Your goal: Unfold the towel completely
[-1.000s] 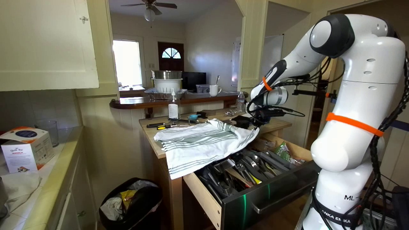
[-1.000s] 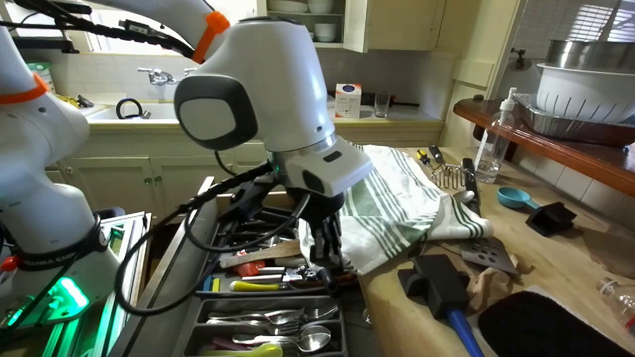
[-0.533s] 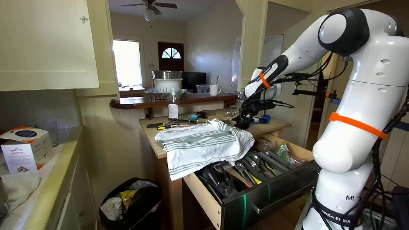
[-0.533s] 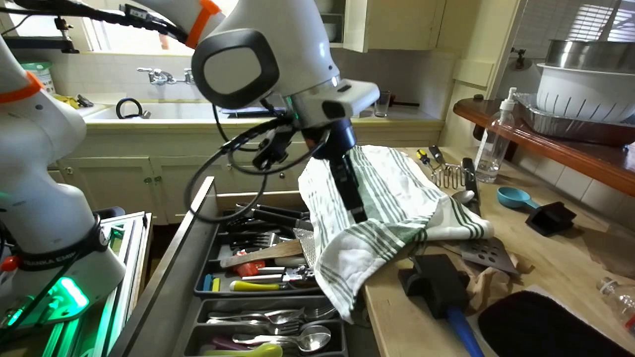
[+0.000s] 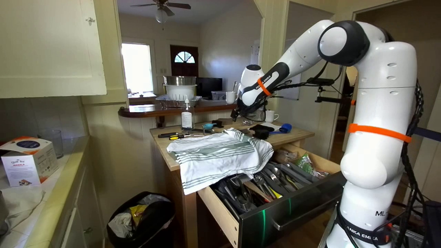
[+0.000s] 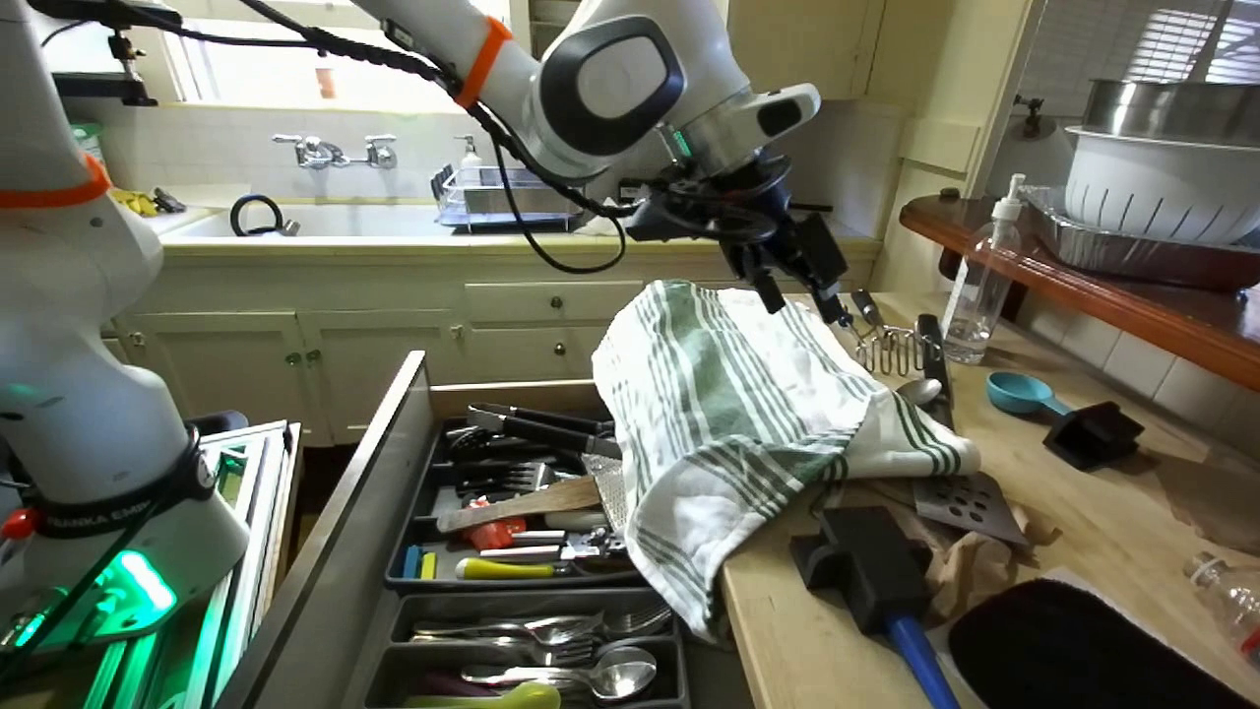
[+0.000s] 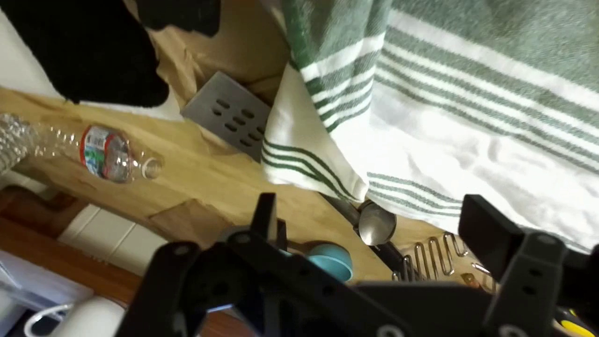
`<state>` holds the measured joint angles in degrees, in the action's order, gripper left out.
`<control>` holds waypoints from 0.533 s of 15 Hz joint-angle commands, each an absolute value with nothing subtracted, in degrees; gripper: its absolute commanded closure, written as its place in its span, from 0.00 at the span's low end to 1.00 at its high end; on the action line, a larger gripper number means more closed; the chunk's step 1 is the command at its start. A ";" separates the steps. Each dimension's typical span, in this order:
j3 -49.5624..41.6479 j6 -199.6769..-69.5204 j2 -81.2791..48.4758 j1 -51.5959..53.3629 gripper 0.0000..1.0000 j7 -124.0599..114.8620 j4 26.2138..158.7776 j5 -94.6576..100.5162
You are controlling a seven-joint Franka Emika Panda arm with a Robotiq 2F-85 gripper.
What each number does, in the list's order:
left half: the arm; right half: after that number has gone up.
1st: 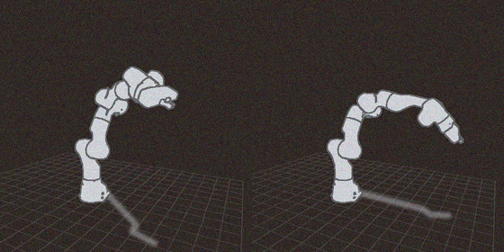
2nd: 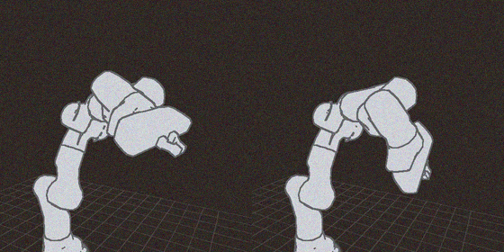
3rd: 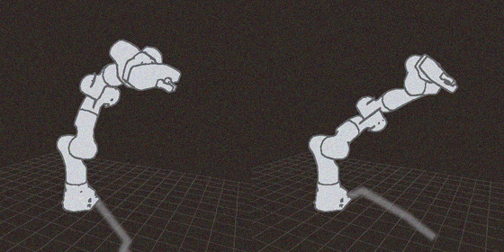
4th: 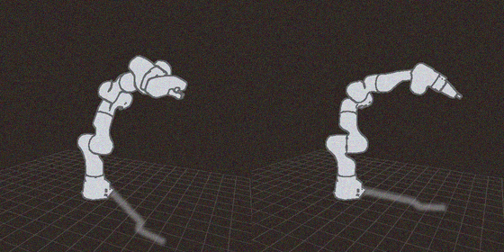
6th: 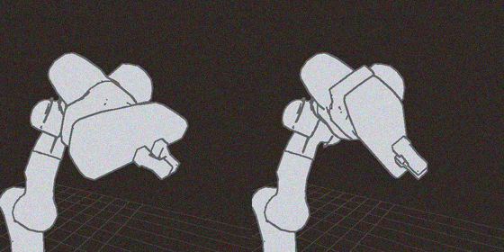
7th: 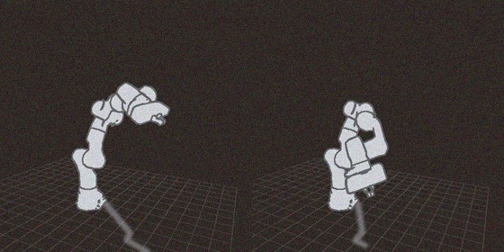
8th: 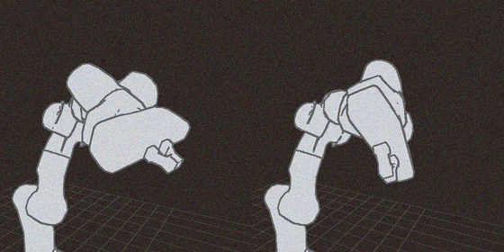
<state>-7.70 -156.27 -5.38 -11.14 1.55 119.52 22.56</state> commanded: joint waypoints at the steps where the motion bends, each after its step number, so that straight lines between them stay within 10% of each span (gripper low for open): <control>1: -8.98 -156.25 -7.65 -9.79 0.00 2.09 117.05 23.49; 8: -10.47 -155.48 -14.15 -8.96 0.00 0.67 110.90 26.02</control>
